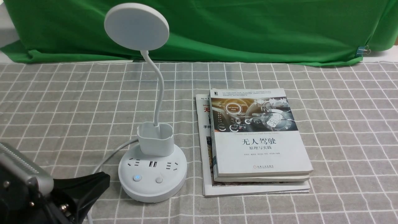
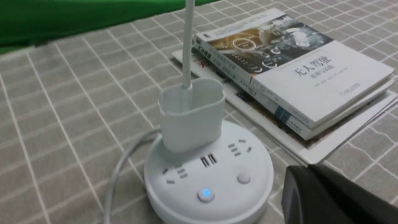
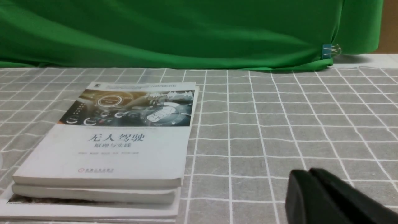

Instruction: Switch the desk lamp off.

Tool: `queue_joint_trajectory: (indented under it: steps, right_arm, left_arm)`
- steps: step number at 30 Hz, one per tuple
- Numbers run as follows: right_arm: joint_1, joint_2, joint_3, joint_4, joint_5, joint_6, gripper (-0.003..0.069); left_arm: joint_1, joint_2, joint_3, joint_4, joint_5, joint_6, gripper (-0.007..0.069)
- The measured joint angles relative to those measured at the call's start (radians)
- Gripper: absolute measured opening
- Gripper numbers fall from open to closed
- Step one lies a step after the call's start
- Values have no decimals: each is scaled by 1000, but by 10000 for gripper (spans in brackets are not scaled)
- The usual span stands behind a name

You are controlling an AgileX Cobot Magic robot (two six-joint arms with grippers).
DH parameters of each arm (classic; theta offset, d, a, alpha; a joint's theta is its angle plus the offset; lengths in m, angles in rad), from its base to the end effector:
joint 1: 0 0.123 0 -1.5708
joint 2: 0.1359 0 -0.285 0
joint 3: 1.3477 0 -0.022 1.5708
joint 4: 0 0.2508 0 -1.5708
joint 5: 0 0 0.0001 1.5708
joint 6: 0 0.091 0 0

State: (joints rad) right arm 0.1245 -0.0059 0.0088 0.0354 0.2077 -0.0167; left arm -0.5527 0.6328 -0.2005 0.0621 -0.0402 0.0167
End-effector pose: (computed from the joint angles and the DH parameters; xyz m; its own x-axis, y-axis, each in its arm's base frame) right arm 0.0552 0.0076 0.1917 -0.1243 0.0025 -0.9922 -0.1291 0.9914 0.0187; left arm 0.1066 -0.0660 0.2296 -0.2133 0.2240 -0.9510 0.5455 0.8348 0.0743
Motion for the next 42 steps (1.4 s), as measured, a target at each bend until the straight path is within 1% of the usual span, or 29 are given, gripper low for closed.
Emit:
queue_joint_trajectory:
  steps: [2, 4, 6, 7, 9, 11, 12, 13, 15, 17, 18, 19, 21, 23, 42]
  right_arm:
    - [0, 0, 0, 0, 0, 0, 36]
    - [0, 0, 0, 0, 0, 0, 36]
    - [0, 0, 0, 0, 0, 0, 36]
    - [0, 0, 0, 0, 0, 0, 36]
    - [0, 0, 0, 0, 0, 0, 36]
    - [0, 0, 0, 0, 0, 0, 36]
    - [0, 0, 0, 0, 0, 0, 36]
    - [0, 0, 0, 0, 0, 0, 36]
    - [0, 0, 0, 0, 0, 0, 36]
    - [0, 0, 0, 0, 0, 0, 36]
    - [0, 0, 0, 0, 0, 0, 36]
    - [0, 0, 0, 0, 0, 0, 36]
    - [0, 0, 0, 0, -2, 0, 36]
    - [0, 0, 0, 0, -1, 0, 36]
    - [0, 0, 0, 0, 0, 0, 36]
  left_arm:
    - [11, -15, 28, 0, -56, 40, 1]
    - [60, -69, 80, -27, -140, 89, 1]
    - [92, -117, 107, -37, -176, 99, 1]
    - [158, -193, 153, -48, -204, 107, 1]
    - [233, -278, 189, -50, -208, 111, 1]
    - [312, -357, 205, -57, -188, 111, 1]
    - [375, -418, 204, -70, -147, 110, 1]
    - [409, -451, 204, -76, -112, 106, 1]
    - [468, -521, 204, -92, -24, 102, 1]
    - [518, -591, 206, -103, 102, 98, 1]
    - [530, -614, 206, -107, 155, 95, 1]
    - [532, -616, 206, -107, 165, 95, 1]
    - [541, -630, 208, -117, 243, 95, 1]
    - [543, -631, 208, -120, 262, 95, 1]
    - [543, -634, 208, -124, 266, 95, 1]
